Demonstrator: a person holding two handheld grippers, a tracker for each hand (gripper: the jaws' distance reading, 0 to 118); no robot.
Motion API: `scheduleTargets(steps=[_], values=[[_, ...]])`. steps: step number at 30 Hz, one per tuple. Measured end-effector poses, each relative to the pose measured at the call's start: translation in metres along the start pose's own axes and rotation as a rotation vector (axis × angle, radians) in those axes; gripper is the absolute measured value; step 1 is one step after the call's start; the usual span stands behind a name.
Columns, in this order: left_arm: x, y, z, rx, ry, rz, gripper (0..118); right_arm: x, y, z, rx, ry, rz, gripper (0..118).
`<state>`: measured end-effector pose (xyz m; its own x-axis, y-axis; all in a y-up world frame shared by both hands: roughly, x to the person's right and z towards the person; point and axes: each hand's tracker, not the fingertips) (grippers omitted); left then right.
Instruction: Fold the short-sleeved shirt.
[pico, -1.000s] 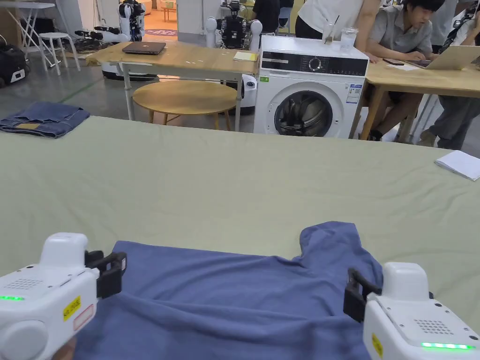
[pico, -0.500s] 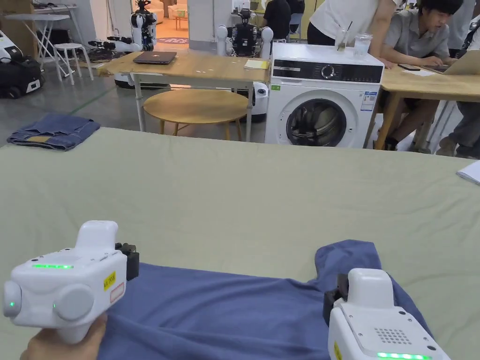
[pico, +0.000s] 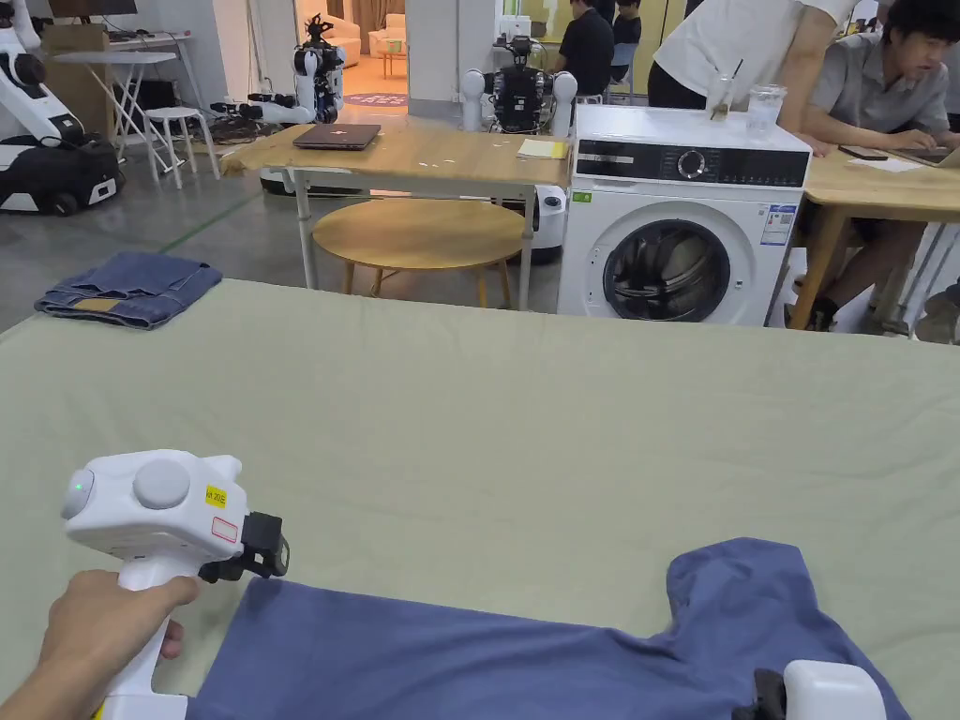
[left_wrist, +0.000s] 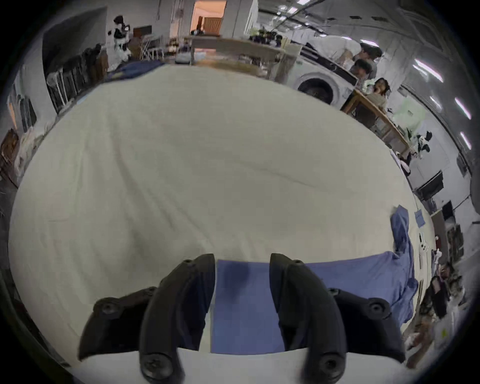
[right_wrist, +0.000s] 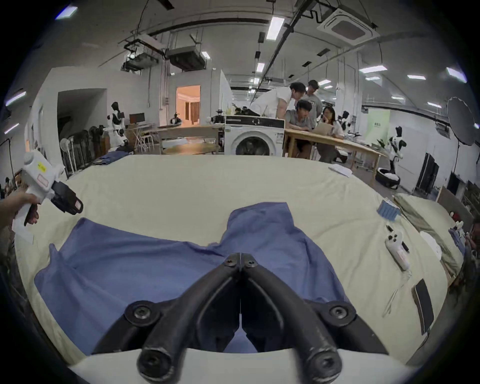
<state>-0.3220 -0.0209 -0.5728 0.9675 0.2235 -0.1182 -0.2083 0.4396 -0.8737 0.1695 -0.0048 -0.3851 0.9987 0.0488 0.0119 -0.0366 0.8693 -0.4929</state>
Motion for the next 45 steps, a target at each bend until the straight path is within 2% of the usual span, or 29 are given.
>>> scheduleTargets(steps=[4, 7, 8, 9, 10, 11, 13, 17, 18, 22, 23, 24, 25, 26, 27, 28, 29, 33, 35, 39, 40, 41, 42, 45], values=[[0.009, -0.006, -0.030, -0.160, 0.084, -0.034, 44, 0.011, -0.006, -0.007, -0.035, -0.016, 0.003, 0], [0.023, -0.020, -0.029, -0.055, 0.131, -0.092, 41, 0.019, -0.008, -0.008, -0.060, -0.024, 0.002, 0], [0.030, -0.027, -0.024, -0.059, 0.145, -0.107, 35, 0.022, -0.008, -0.009, -0.065, -0.026, 0.001, 0], [0.037, -0.030, -0.021, -0.047, 0.150, -0.173, 23, 0.025, -0.007, -0.009, -0.068, -0.028, -0.004, 0], [0.040, -0.032, -0.019, -0.048, 0.148, -0.202, 6, 0.028, -0.006, -0.010, -0.069, -0.028, -0.005, 0], [0.041, -0.035, -0.016, -0.049, 0.118, -0.175, 0, 0.031, -0.004, -0.012, -0.073, -0.031, -0.006, 0], [0.033, -0.035, -0.009, -0.034, 0.075, -0.141, 0, 0.039, 0.005, -0.018, -0.084, -0.032, -0.022, 0], [0.041, -0.054, 0.022, 0.115, 0.102, -0.188, 0, 0.060, 0.033, -0.035, -0.108, -0.017, -0.045, 0], [0.042, -0.060, 0.030, 0.131, 0.057, -0.192, 0, 0.066, 0.041, -0.042, -0.117, -0.015, -0.046, 0], [0.046, -0.079, 0.052, 0.193, 0.062, -0.208, 0, 0.092, 0.069, -0.088, -0.230, 0.035, -0.085, 0], [0.046, -0.083, 0.056, 0.194, 0.052, -0.196, 0, 0.097, 0.073, -0.100, -0.236, 0.021, -0.085, 2], [0.042, -0.084, 0.057, 0.220, 0.021, -0.173, 0, 0.102, 0.076, -0.116, -0.273, 0.013, -0.078, 9], [0.041, -0.088, 0.059, 0.234, 0.023, -0.144, 0, 0.108, 0.080, -0.133, -0.318, 0.013, -0.075, 21], [0.040, -0.090, 0.061, 0.229, 0.025, -0.148, 0, 0.111, 0.082, -0.145, -0.349, -0.021, -0.061, 39], [0.038, -0.092, 0.062, 0.228, 0.020, -0.142, 0, 0.116, 0.083, -0.160, -0.389, -0.012, -0.056, 50], [0.036, -0.093, 0.061, 0.233, 0.021, -0.136, 0, 0.121, 0.083, -0.173, -0.424, 0.001, -0.059, 57], [0.034, -0.094, 0.061, 0.234, 0.021, -0.137, 0, 0.123, 0.082, -0.183, -0.442, -0.010, -0.062, 60], [0.033, -0.097, 0.062, 0.220, 0.024, -0.138, 0, 0.130, 0.074, -0.218, -0.554, 0.056, -0.081, 60], [0.032, -0.098, 0.060, 0.212, 0.028, -0.140, 0, 0.131, 0.066, -0.232, -0.616, 0.050, -0.085, 60], [0.032, -0.099, 0.058, 0.208, 0.029, -0.138, 0, 0.123, 0.067, -0.231, -0.598, 0.030, -0.045, 56], [0.033, -0.099, 0.058, 0.211, 0.027, -0.142, 0, 0.119, 0.067, -0.229, -0.588, 0.036, -0.035, 42], [0.034, -0.099, 0.058, 0.213, 0.028, -0.144, 0, 0.116, 0.067, -0.228, -0.585, 0.049, -0.015, 7], [0.034, -0.099, 0.058, 0.216, 0.027, -0.146, 0, 0.117, 0.067, -0.228, -0.594, 0.057, -0.004, 0], [0.033, -0.098, 0.065, 0.232, 0.021, -0.139, 0, 0.122, 0.069, -0.214, -0.575, 0.067, -0.052, 0]])
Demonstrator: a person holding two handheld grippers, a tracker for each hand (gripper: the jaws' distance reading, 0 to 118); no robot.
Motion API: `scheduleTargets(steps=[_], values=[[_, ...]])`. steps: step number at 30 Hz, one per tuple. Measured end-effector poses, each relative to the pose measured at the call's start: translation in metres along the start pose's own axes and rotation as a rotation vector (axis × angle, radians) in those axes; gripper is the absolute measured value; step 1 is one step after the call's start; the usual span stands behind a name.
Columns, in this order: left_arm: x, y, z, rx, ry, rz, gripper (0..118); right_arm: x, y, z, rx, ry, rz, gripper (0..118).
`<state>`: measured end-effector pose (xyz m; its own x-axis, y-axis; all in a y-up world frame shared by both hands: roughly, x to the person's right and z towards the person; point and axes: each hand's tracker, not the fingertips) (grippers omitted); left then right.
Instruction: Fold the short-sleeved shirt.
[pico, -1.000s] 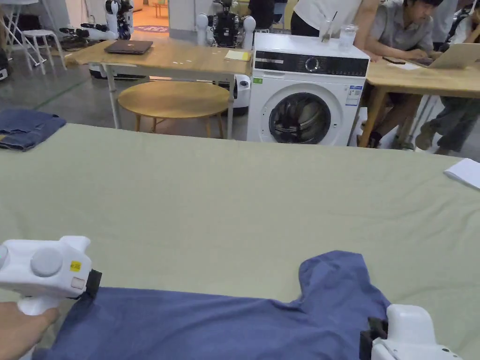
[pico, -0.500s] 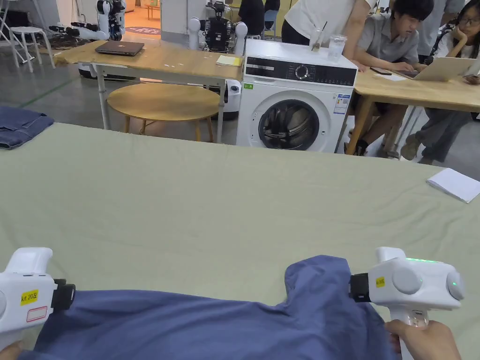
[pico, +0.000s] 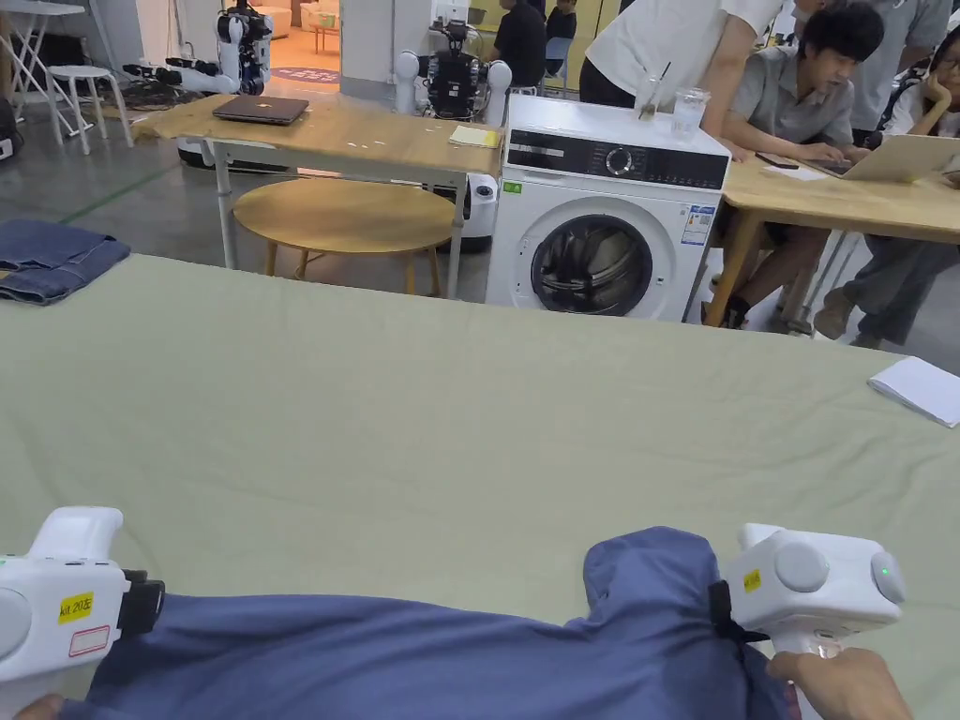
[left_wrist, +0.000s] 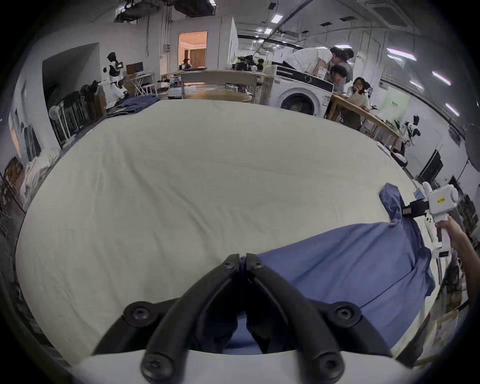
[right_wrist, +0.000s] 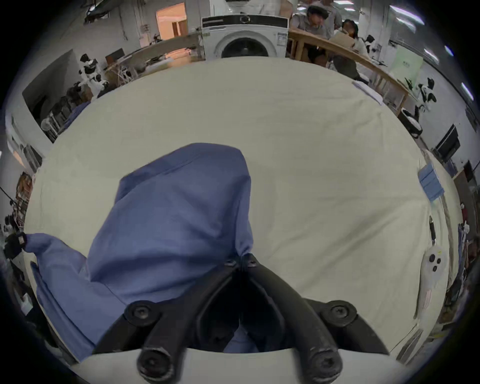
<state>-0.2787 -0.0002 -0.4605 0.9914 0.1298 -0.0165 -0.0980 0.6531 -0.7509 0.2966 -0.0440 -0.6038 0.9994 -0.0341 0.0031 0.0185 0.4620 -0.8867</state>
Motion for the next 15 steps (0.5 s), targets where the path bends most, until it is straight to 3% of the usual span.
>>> scheduleTargets(steps=[2, 6, 15], values=[[-0.004, 0.002, 0.008, 0.028, -0.013, 0.020, 0, -0.004, -0.011, 0.027, 0.054, 0.006, -0.024, 0], [-0.010, 0.007, 0.029, 0.057, -0.012, 0.023, 0, -0.007, -0.027, 0.080, 0.139, 0.005, 0.020, 0], [-0.026, -0.007, 0.091, 0.121, -0.047, 0.033, 0, -0.004, -0.103, 0.197, 0.288, 0.005, 0.020, 0]])
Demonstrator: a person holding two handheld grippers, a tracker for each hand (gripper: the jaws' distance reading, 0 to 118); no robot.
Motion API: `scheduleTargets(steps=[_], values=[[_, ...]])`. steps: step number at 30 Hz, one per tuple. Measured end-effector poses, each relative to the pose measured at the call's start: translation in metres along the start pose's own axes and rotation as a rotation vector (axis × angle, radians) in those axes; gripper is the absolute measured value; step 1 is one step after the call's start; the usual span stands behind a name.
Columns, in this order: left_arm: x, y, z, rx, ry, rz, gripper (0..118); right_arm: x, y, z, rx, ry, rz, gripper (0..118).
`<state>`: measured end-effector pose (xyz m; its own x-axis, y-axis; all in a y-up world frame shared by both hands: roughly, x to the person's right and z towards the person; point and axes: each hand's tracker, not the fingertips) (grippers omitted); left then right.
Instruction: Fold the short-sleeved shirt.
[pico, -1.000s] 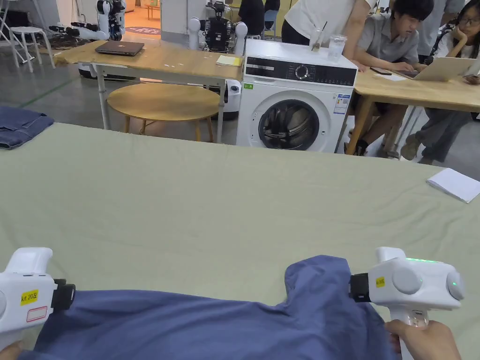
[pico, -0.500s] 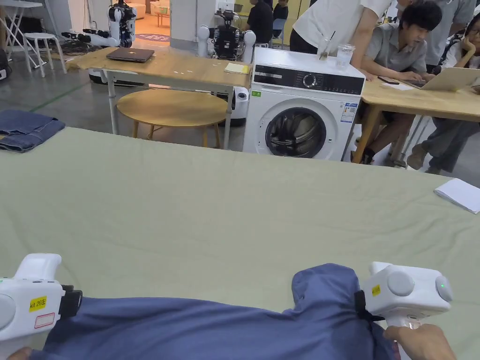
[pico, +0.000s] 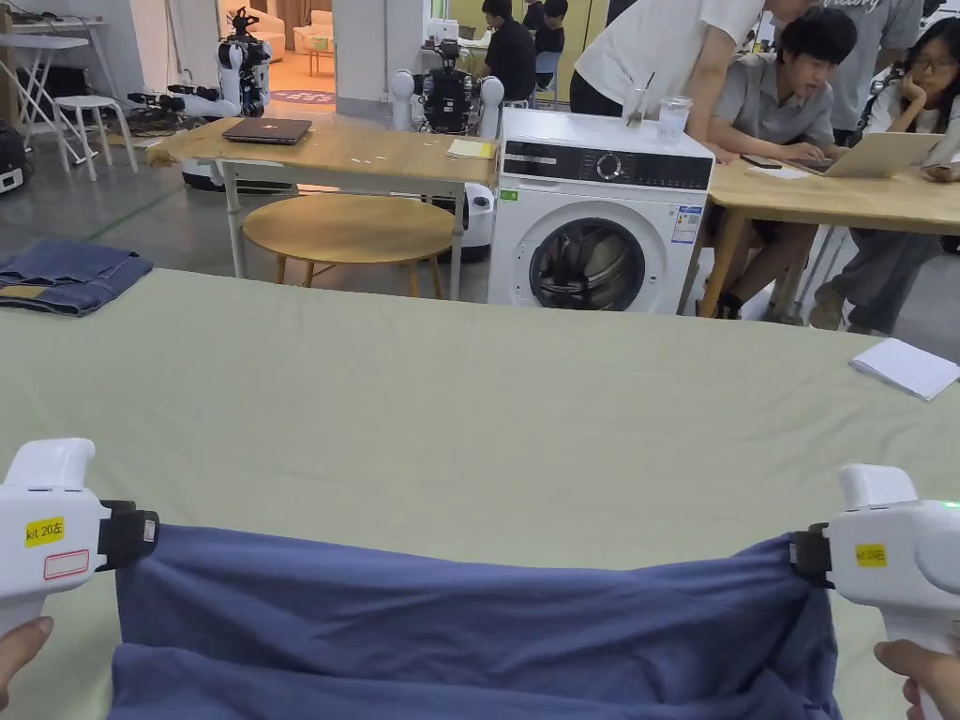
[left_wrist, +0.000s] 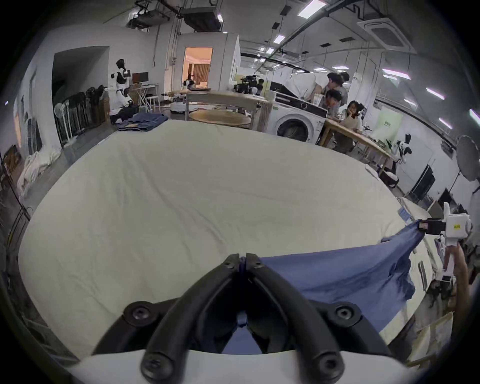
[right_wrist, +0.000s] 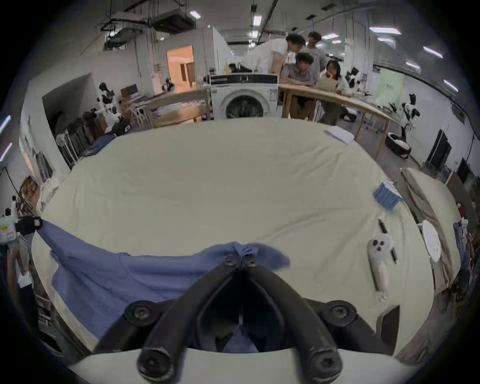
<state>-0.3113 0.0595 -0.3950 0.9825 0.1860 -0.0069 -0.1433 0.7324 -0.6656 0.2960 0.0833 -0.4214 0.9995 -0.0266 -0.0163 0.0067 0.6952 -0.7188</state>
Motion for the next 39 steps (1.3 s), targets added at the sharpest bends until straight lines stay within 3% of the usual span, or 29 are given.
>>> scheduleTargets(steps=[9, 19, 27, 28, 29, 31, 32, 36, 39], values=[[-0.004, -0.060, 0.036, -0.042, -0.008, -0.018, 0, 0.009, -0.086, 0.053, -0.036, -0.012, 0.006, 0], [-0.011, -0.149, 0.025, -0.227, 0.031, -0.058, 0, 0.024, -0.169, 0.021, -0.186, -0.053, 0.024, 0], [-0.012, -0.163, 0.001, -0.251, 0.062, -0.087, 0, 0.028, -0.183, -0.014, -0.200, -0.062, 0.026, 1], [-0.011, -0.161, 0.001, -0.251, 0.060, -0.083, 0, 0.027, -0.181, -0.015, -0.205, -0.073, 0.043, 5], [-0.011, -0.159, 0.003, -0.259, 0.060, -0.070, 5, 0.026, -0.178, -0.014, -0.211, -0.087, 0.068, 21], [-0.010, -0.150, 0.009, -0.261, 0.050, -0.040, 30, 0.018, -0.173, -0.004, -0.190, -0.189, 0.139, 50], [-0.009, -0.147, 0.014, -0.248, 0.045, -0.043, 37, 0.017, -0.169, 0.001, -0.168, -0.218, 0.150, 60], [0.010, -0.126, 0.027, -0.105, 0.091, -0.086, 38, -0.004, -0.148, 0.032, -0.020, -0.239, 0.075, 61], [0.031, -0.110, 0.030, 0.006, 0.059, -0.096, 38, -0.027, -0.135, 0.041, 0.115, -0.244, 0.080, 61]])
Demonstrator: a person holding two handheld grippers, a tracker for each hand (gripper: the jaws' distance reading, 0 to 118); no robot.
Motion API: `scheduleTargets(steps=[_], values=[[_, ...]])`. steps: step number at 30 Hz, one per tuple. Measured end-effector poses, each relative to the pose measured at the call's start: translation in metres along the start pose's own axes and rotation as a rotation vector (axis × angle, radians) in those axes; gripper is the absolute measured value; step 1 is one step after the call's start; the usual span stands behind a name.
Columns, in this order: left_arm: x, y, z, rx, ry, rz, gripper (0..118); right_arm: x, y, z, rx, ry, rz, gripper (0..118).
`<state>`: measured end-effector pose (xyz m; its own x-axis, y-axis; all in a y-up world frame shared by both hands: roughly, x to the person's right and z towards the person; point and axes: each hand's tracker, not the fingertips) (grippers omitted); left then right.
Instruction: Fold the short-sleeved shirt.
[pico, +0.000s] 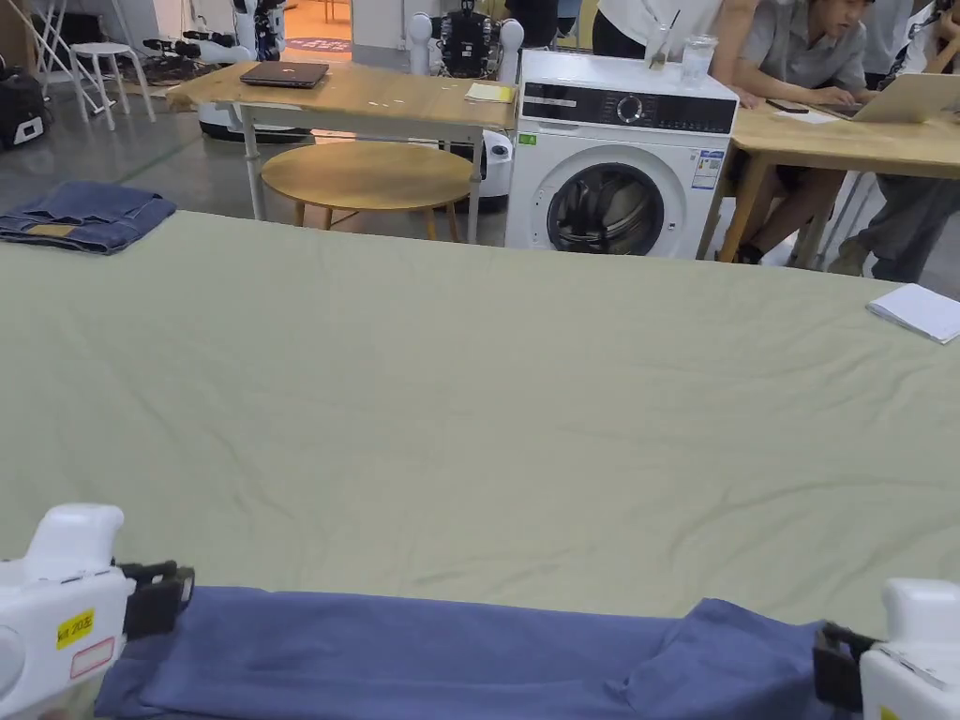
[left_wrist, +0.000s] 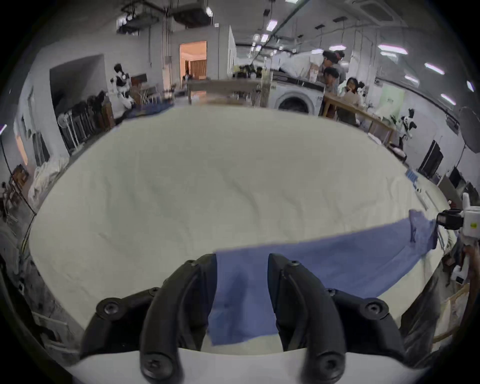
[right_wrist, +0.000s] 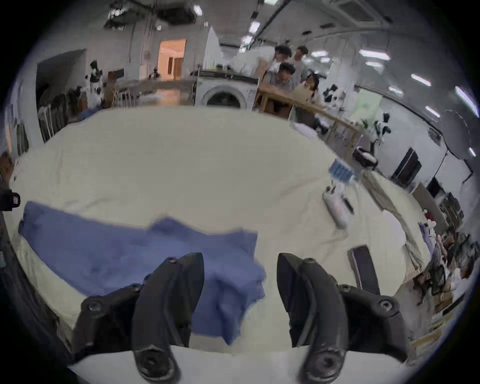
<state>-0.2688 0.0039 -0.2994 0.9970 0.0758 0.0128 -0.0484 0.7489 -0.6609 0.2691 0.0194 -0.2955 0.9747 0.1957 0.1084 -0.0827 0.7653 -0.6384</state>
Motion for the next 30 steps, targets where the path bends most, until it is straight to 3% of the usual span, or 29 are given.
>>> scheduleTargets(steps=[5, 9, 10, 11, 13, 14, 15, 17, 23, 26, 30], values=[[0.047, 0.025, 0.000, 0.231, 0.014, -0.105, 38, -0.041, 0.026, 0.009, 0.251, 0.078, -0.085, 61], [0.076, 0.039, 0.001, 0.407, 0.051, -0.096, 38, -0.077, 0.042, 0.017, 0.436, 0.117, -0.141, 58], [0.082, 0.042, 0.003, 0.446, 0.066, -0.108, 38, -0.085, 0.045, 0.020, 0.468, 0.124, -0.148, 53], [0.088, 0.045, 0.005, 0.483, 0.095, -0.116, 36, -0.091, 0.047, 0.022, 0.508, 0.140, -0.157, 41], [0.099, 0.050, 0.008, 0.541, 0.138, -0.148, 17, -0.105, 0.053, 0.026, 0.560, 0.130, -0.162, 17], [0.103, 0.052, 0.010, 0.550, 0.154, -0.162, 6, -0.110, 0.055, 0.028, 0.572, 0.123, -0.156, 12], [0.106, 0.054, 0.012, 0.568, 0.158, -0.166, 2, -0.114, 0.055, 0.030, 0.594, 0.130, -0.161, 9], [0.108, 0.058, 0.017, 0.583, 0.137, -0.150, 0, -0.122, 0.060, 0.032, 0.599, 0.132, -0.158, 0], [0.095, 0.062, 0.027, 0.566, 0.121, -0.083, 0, -0.135, 0.064, 0.041, 0.637, 0.127, -0.164, 0], [0.070, 0.062, 0.027, 0.471, 0.082, -0.020, 0, -0.139, 0.065, 0.041, 0.636, 0.132, -0.154, 0], [0.017, 0.056, 0.024, 0.266, -0.087, 0.045, 0, -0.143, 0.066, 0.035, 0.600, 0.172, -0.121, 0]])
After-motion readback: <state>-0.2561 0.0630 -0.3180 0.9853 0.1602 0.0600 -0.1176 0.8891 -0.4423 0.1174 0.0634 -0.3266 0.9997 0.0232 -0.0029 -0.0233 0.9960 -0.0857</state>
